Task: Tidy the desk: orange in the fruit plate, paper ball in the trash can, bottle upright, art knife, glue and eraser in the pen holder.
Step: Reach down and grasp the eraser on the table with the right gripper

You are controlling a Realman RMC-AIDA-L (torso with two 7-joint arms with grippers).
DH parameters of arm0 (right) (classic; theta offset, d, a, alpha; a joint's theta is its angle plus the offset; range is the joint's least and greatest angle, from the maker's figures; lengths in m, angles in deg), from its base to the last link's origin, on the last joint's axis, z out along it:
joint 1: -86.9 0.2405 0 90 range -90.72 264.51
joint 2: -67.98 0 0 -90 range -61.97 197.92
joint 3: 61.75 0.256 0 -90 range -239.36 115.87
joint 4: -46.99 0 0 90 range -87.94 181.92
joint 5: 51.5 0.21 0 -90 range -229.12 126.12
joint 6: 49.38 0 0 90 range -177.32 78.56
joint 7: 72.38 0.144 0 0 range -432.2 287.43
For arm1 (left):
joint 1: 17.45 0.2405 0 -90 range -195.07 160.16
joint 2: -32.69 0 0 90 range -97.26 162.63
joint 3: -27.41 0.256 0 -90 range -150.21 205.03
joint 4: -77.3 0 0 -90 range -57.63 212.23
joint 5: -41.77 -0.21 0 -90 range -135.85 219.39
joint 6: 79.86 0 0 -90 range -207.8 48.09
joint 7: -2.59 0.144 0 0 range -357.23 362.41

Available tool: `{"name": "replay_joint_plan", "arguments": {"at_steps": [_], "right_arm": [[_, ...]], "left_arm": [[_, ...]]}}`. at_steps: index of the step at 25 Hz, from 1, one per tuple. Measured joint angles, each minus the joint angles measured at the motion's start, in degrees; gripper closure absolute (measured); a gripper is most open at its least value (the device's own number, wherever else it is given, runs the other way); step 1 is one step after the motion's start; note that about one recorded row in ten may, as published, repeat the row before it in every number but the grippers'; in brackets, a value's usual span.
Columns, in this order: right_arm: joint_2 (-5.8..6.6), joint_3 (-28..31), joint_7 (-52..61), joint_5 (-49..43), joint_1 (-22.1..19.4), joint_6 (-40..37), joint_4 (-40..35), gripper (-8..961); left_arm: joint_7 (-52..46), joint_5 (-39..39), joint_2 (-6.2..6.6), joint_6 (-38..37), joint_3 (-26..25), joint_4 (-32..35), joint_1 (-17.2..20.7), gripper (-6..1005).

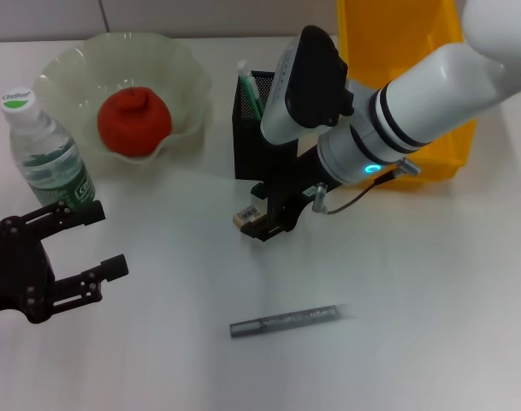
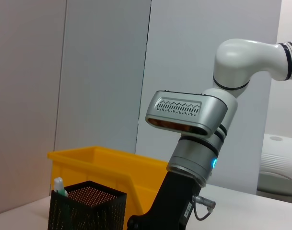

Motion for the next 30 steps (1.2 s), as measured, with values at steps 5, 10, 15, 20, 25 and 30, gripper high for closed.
{"name": "replay_joint_plan", "arguments": {"at_steps": [5,10,15,20,25,30], "right_arm": [[0.0,-0.1,-0.2,0.0,-0.2,0.0,-0.4,320],[0.0,-0.3,-0.5,0.6,0.0,0.0,-0.4,321],[0.0,-0.8,-0.5,0.6,0.0,0.0,-0.4,321],[0.0,-0.8,-0.9,0.7,0.0,0.0,-0.1,322],[0.0,-0.8,-1.1,0.8,-0.2,0.7,0.0,322],[0.0,-1.4,-1.7,2.4,-0.3,0.8,0.4,323]], "left_arm": [[0.0,0.0,0.0,0.0,0.0,0.0,0.0,230],[0.0,0.0,0.0,0.0,0.0,0.0,0.0,231],[0.0,0.0,0.0,0.1,0.0,0.0,0.0,230],[0.0,0.0,-0.03,0.1,0.0,0.0,-0.1,231],[0.0,0.1,-0.11,0.2,0.0,0.0,-0.4,230],[0.0,0.1,-0.26,0.4,0.0,0.0,-0.6,231]]}}
